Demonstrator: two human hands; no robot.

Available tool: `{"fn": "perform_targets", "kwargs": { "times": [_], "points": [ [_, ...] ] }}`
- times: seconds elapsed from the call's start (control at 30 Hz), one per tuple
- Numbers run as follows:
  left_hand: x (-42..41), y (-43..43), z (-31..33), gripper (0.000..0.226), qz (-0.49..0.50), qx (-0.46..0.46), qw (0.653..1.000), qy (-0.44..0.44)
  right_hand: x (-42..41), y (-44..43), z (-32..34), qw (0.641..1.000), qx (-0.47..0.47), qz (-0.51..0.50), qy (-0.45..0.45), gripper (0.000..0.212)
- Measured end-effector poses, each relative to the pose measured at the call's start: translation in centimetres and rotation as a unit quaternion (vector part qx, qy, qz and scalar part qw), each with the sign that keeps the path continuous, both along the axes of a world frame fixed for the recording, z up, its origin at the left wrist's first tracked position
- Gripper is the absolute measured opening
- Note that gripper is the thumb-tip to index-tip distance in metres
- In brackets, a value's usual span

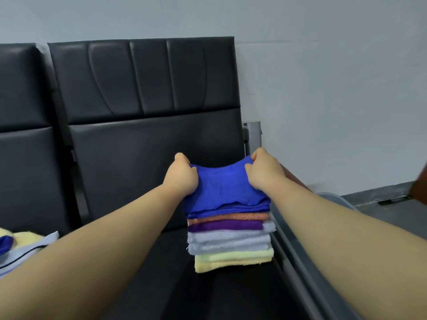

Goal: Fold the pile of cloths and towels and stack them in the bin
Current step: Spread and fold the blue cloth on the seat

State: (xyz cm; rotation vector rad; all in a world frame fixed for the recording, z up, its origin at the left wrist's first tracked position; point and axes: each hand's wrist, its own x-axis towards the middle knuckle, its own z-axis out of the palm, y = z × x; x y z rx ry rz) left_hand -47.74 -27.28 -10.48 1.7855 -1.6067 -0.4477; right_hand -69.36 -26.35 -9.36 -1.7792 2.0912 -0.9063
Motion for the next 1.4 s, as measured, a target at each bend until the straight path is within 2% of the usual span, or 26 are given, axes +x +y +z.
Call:
{"fn": "perform_targets", "kwargs": {
  "times": [0.1,0.27,0.47,0.67,0.8,0.97,1.17,1.3,1.4],
  "points": [
    [0.3,-0.5,-1.9,0.020,0.013,0.007,0.999,-0.030,0.4,-0.6,-0.4,1.000,0.006,-0.001,0.025,0.022],
    [1.5,1.0,-2.1,0.032,0.042,0.020,0.999,-0.009,0.1,1.8,0.7,0.999,0.023,0.006,0.042,0.032],
    [4.8,7.5,-0.7,0.049,0.037,0.045,0.996,-0.063,3.2,8.2,0.7,0.991,0.005,0.067,0.117,0.047],
    [13.2,17.4,0.5,0.040,0.042,0.099,0.987,-0.123,12.0,15.3,0.6,0.975,0.001,0.158,0.157,0.042],
    [21.6,23.7,0.8,0.029,0.083,0.120,0.977,-0.156,20.1,18.9,0.1,0.956,0.013,0.252,0.149,0.050],
    [31.2,29.6,1.1,0.029,0.154,0.137,0.950,-0.233,30.0,22.0,-0.6,0.932,0.032,0.324,0.160,0.042],
    [40.2,33.2,-0.3,0.035,0.211,0.171,0.945,-0.182,41.3,23.6,-1.7,0.904,0.062,0.400,0.134,0.037],
    [43.8,33.4,-2.9,0.053,0.232,0.182,0.936,-0.194,46.5,23.3,-3.0,0.889,0.089,0.431,0.130,0.037],
    [45.4,32.7,-4.4,0.050,0.236,0.192,0.932,-0.197,49.6,23.1,-4.2,0.885,0.107,0.432,0.138,0.033]
  ]
}}
